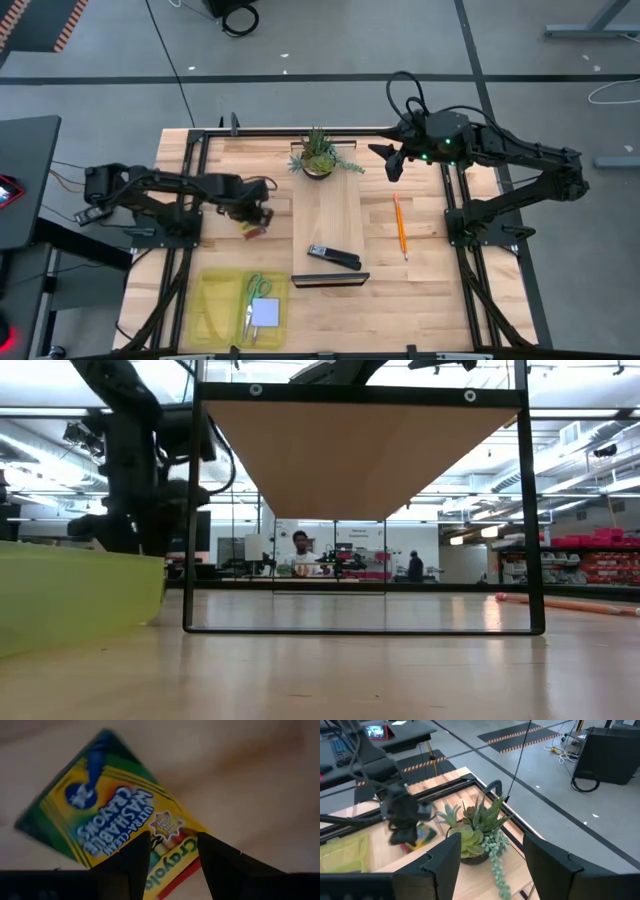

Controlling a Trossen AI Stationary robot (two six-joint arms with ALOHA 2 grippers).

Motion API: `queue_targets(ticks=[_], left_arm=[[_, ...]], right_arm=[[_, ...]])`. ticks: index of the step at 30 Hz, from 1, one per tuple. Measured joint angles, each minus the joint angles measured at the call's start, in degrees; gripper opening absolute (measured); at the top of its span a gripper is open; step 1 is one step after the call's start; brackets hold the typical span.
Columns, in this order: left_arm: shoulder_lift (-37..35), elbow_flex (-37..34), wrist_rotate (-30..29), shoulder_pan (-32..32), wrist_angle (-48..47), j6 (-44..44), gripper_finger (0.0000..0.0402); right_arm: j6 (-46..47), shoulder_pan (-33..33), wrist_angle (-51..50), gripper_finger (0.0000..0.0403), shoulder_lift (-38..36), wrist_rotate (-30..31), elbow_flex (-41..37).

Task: Pack school essentials
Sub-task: Put the crayon box into the supply box

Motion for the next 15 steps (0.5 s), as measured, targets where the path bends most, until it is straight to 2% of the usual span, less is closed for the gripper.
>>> queue_targets(ticks=[6, 10, 15], left_arm=[[0.0, 0.0, 2.7, -7.3, 1.5, 14.7, 0.0173], [0.1, 1.7, 5.7, -9.4, -0.8, 19.4, 0.0168], [0.0, 7.0, 5.6, -10.5, -7.0, 24.7, 0.0152]], right_arm=[[1.1, 0.1, 0.2, 0.022, 0.0, -0.1, 0.0], [1.5, 0.1, 0.2, 0.022, 0.0, -0.4, 0.0], [1.9, 0.1, 0.6, 0.022, 0.0, -0.5, 0.0]])
